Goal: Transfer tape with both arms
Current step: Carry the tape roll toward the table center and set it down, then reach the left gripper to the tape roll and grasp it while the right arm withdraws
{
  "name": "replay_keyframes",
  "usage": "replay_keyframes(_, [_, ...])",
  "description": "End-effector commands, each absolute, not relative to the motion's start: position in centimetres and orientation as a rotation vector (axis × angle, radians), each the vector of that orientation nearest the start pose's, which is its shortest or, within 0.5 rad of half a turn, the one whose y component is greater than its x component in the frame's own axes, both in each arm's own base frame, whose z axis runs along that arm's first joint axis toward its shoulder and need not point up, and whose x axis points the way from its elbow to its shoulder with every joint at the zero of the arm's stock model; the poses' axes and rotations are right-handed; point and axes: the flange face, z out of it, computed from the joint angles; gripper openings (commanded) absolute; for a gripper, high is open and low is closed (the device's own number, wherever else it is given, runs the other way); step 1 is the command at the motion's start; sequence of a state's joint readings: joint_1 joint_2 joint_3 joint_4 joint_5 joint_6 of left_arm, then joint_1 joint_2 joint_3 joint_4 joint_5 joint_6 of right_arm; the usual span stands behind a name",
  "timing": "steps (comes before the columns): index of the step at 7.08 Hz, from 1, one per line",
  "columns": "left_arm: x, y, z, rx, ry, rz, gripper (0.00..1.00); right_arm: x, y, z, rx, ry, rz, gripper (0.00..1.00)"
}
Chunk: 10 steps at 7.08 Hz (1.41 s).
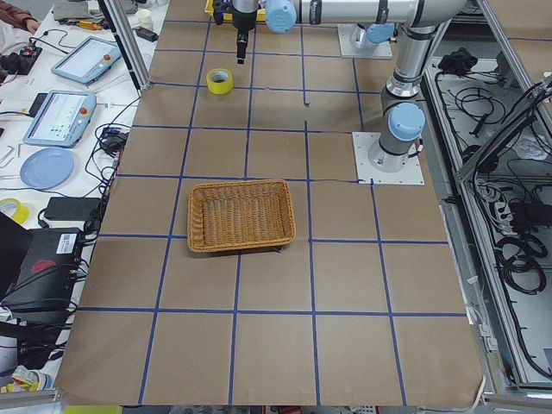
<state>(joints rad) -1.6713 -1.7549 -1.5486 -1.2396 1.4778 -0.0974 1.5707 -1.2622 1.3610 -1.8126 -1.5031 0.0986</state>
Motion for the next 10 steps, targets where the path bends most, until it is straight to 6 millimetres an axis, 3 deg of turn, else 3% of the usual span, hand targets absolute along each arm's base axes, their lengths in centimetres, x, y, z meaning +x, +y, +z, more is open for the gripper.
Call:
replay_keyframes(1, [-26.7,-60.8,33.7,0.100,3.267,-0.280,1.00,7.7,-56.6,51.1,0.205,3.163,-0.053,1.00])
replay_keyframes(3, [-29.9,-65.3,28.0,0.109,3.257,-0.272,1.00,8.0,-55.8,51.8,0.201,3.166,-0.072,1.00])
replay_keyframes(5, [-31.8,-68.2,24.2,0.061,3.168,-0.298,1.00,8.7,-55.4,49.9,0.178,3.162,-0.031,1.00])
replay_keyframes(8, [-33.0,-68.0,18.4,0.016,3.185,-0.209,1.00,9.9,-55.2,49.8,0.108,3.168,-0.055,1.00])
replay_keyframes(9, [-33.1,-68.3,18.0,0.024,3.190,-0.244,0.72,10.0,-55.2,49.8,0.105,3.168,-0.055,1.00])
replay_keyframes(10, [-33.1,-68.2,17.7,0.010,3.194,-0.235,0.24,10.0,-55.2,49.7,0.105,3.168,-0.053,1.00])
